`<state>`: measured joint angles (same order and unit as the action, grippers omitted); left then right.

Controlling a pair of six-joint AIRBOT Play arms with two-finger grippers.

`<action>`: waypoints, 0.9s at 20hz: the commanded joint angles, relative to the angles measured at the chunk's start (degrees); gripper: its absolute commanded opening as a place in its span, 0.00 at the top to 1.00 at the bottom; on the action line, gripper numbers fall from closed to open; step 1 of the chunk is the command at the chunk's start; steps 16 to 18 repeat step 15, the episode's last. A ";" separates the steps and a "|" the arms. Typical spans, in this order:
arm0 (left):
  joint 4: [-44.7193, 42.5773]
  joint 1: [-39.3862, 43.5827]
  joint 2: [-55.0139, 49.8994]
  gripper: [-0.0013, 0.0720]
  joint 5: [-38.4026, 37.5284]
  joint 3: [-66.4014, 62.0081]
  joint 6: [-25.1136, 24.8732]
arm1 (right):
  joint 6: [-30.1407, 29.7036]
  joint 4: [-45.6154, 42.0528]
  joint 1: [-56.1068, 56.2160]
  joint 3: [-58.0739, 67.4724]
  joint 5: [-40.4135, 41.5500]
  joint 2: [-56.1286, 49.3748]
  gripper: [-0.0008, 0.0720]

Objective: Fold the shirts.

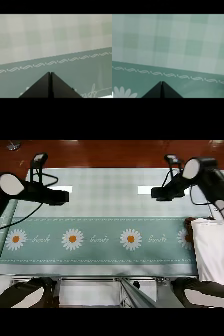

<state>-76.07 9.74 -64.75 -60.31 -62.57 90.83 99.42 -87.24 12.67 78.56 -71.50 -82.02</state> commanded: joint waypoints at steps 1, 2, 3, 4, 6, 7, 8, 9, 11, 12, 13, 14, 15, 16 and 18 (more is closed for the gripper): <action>-2.45 -1.53 -0.96 0.93 3.74 3.85 1.40 | 3.02 -4.59 2.62 -2.38 1.90 -3.87 0.95; -2.45 -2.14 -0.92 0.93 3.67 3.15 1.40 | 3.30 -4.33 2.62 -2.29 1.20 -3.67 0.95; -2.43 -2.51 -0.92 0.93 2.89 2.58 1.40 | 3.63 -3.82 2.62 -2.19 0.00 -3.56 0.95; -2.40 -2.67 -0.92 0.93 3.32 2.43 1.40 | 3.63 -3.85 2.62 -2.21 -0.24 -3.61 0.95; -2.38 -2.62 -1.07 0.93 4.02 2.45 1.40 | 3.63 -3.96 2.62 -2.21 -0.11 -3.58 0.95; -2.38 -2.62 -1.14 0.93 4.24 2.45 1.40 | 3.63 -3.96 2.62 -2.21 -0.09 -3.58 0.95; -2.40 -2.64 -1.18 0.93 4.42 2.43 1.40 | 3.63 -3.96 2.62 -2.19 -0.09 -3.58 0.95; -2.38 -2.62 -1.16 0.93 4.42 2.43 1.40 | 3.63 -3.93 2.62 -2.21 -0.09 -3.58 0.95; -2.38 -2.62 -1.16 0.93 4.42 2.43 1.40 | 3.63 -3.93 2.62 -2.21 -0.09 -3.58 0.95; -2.38 -2.62 -1.16 0.93 4.39 2.43 1.40 | 3.63 -3.93 2.62 -2.21 -0.09 -3.58 0.95; -2.38 -2.62 -1.16 0.93 4.42 2.43 1.42 | 3.63 -3.93 2.62 -2.21 -0.09 -3.58 0.95; -2.38 -2.62 -1.16 0.93 4.42 2.43 1.40 | 3.63 -3.96 2.62 -2.21 -0.09 -3.58 0.95; -2.38 -2.62 -1.16 0.93 4.42 2.43 1.40 | 3.63 -3.96 2.62 -2.21 -0.09 -3.58 0.95; -2.38 -2.62 -1.16 0.93 4.42 2.43 1.40 | 3.63 -3.96 2.62 -2.21 -0.09 -3.58 0.95; -2.38 -2.62 -1.16 0.93 4.42 2.43 1.40 | 3.63 -3.96 2.62 -2.21 -0.09 -3.58 0.95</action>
